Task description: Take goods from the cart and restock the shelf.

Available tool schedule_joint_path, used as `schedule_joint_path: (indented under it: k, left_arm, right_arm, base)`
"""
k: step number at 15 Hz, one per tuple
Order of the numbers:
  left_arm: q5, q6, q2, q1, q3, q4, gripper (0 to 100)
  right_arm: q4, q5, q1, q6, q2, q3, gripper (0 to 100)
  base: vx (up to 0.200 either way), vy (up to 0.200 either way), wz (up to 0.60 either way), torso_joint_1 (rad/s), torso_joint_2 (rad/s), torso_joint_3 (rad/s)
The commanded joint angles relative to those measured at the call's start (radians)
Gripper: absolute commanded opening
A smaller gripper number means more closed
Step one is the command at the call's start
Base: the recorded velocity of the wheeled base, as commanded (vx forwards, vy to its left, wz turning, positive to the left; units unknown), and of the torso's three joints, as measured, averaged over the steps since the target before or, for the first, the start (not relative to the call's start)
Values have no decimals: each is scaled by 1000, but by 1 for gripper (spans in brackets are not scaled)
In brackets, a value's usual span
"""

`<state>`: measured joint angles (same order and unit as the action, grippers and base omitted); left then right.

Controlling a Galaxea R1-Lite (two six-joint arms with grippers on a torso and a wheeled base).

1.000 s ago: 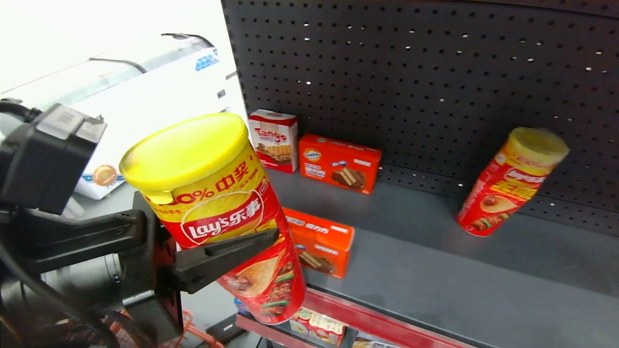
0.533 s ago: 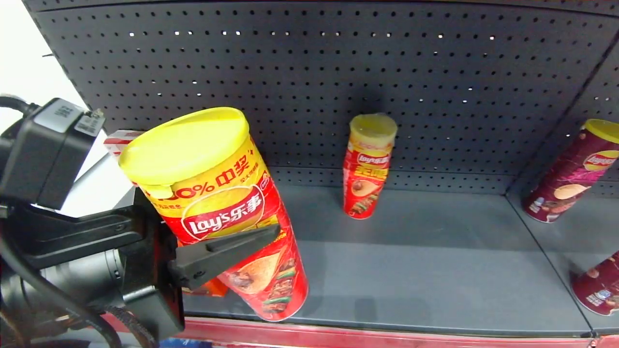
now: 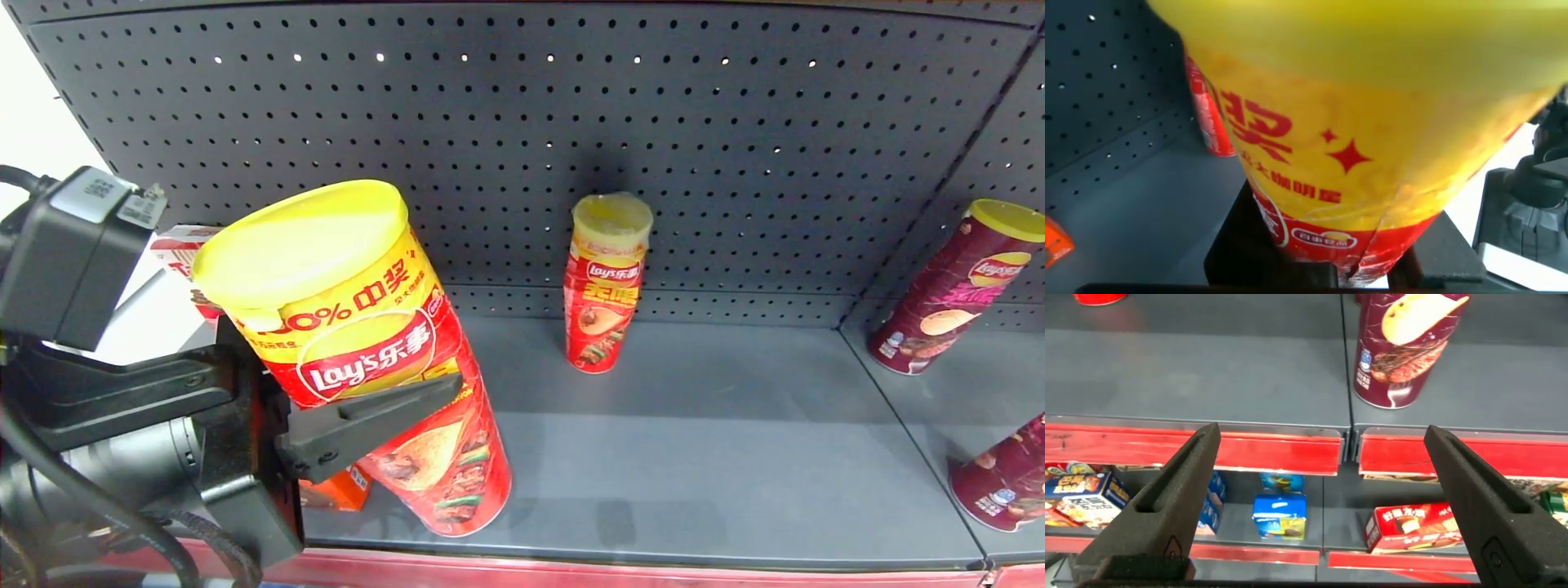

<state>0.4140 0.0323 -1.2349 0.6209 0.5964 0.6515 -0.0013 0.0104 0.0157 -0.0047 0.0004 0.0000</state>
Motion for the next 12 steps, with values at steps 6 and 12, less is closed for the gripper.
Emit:
schedule_joint_path:
  k: [6,12]
  left_arm:
    - [2,0,-1,-35,-4,0,0]
    - [2,-20,8,-82,-43,11,0]
  right_arm:
    - [0,0,1,0,0,0,100]
    - [3,0,-5,0,10,0,100]
  base:
    - [0,0,-200,-1,1,0]
    - [0,0,0,0,0,0]
